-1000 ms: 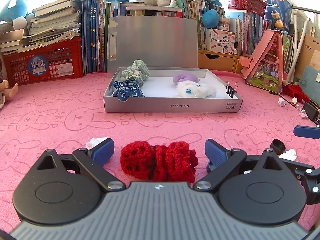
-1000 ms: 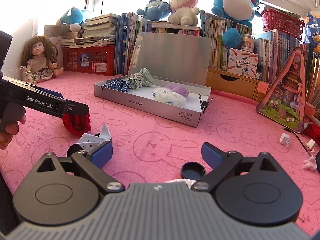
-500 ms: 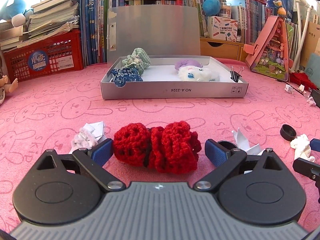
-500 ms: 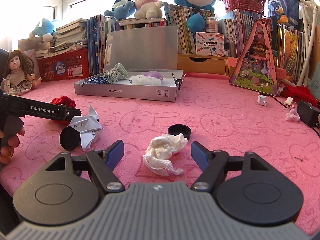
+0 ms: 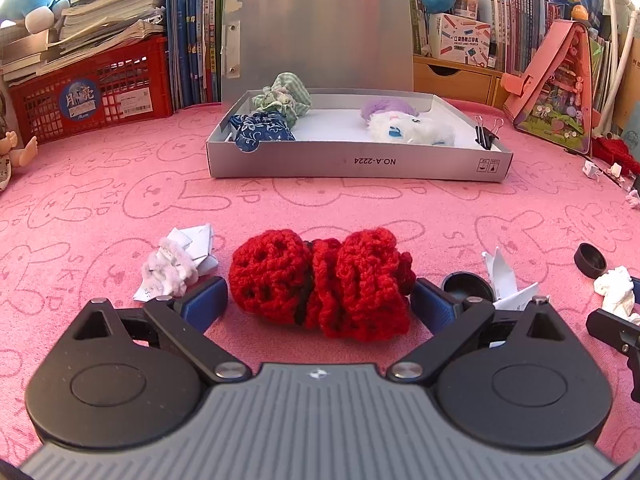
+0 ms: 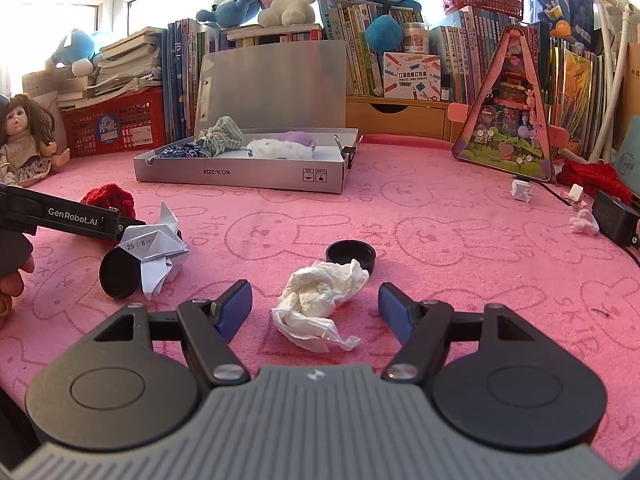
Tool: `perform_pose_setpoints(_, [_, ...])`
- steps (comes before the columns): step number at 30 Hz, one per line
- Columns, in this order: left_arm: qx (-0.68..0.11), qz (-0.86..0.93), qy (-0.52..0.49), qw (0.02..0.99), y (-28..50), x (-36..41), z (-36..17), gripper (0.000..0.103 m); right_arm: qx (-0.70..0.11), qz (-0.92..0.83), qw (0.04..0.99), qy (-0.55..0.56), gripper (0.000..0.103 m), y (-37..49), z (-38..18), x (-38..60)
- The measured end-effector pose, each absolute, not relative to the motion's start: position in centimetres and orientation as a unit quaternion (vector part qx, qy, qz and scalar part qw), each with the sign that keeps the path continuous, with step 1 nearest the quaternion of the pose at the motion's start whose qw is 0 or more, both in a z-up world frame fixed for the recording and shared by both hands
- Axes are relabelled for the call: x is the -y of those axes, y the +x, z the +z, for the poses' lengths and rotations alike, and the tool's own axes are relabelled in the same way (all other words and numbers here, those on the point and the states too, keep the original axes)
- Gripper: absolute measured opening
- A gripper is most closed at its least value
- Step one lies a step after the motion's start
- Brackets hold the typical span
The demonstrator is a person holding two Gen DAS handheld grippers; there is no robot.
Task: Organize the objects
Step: 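Move the left tool to the red knitted piece while the right tool reaches the tissue, then grasp the red knitted piece with the left tool while the right tool grasps the crumpled tissue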
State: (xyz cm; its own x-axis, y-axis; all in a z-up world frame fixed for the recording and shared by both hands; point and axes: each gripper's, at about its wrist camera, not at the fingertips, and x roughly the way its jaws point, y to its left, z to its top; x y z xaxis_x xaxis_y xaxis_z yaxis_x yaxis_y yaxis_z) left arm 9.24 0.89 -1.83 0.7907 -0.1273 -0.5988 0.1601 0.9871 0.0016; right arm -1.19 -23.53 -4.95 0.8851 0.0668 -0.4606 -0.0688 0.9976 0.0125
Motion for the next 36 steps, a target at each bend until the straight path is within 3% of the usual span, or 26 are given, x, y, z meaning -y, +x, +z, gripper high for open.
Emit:
perform_pose_setpoints(12, [-0.314, -0.074, 0.025, 0.946, 9.3, -0.9, -1.8, 0.099, -0.241, 0.032, 0.97, -0.008, 0.074, -1.0, -5.0, 23.4])
perform_pose_setpoints(13, [-0.311, -0.073, 0.024, 0.947, 9.2, -1.0, -1.8, 0.097, -0.241, 0.032, 0.97, -0.008, 0.071, -1.0, -5.0, 23.4])
perform_pose_setpoints(15, [-0.302, -0.072, 0.024, 0.95, 8.9, -1.1, -1.6, 0.081, -0.241, 0.03, 0.97, -0.009, 0.065, -1.0, -5.0, 23.4])
perform_pose_setpoints(17, [-0.301, -0.076, 0.03, 0.95, 8.7, -1.1, -1.2, 0.074, -0.24, 0.028, 0.97, -0.011, 0.055, -1.1, -5.0, 23.4])
perform_pose_setpoints(19, [-0.298, -0.083, 0.031, 0.951, 8.4, -1.1, -0.7, 0.072, -0.239, 0.027, 0.97, -0.014, 0.04, -1.1, -4.7, 23.3])
perform_pose_setpoints(21, [-0.291, -0.086, 0.029, 0.952, 8.1, -1.2, -0.2, 0.071, -0.239, 0.029, 0.97, -0.015, 0.036, -1.0, -4.5, 23.2])
perform_pose_setpoints(36, [-0.281, -0.067, 0.009, 0.957, 7.9, -1.4, 1.6, 0.071, -0.222, 0.032, 0.974, 0.015, 0.036, -0.3, -2.5, 24.1])
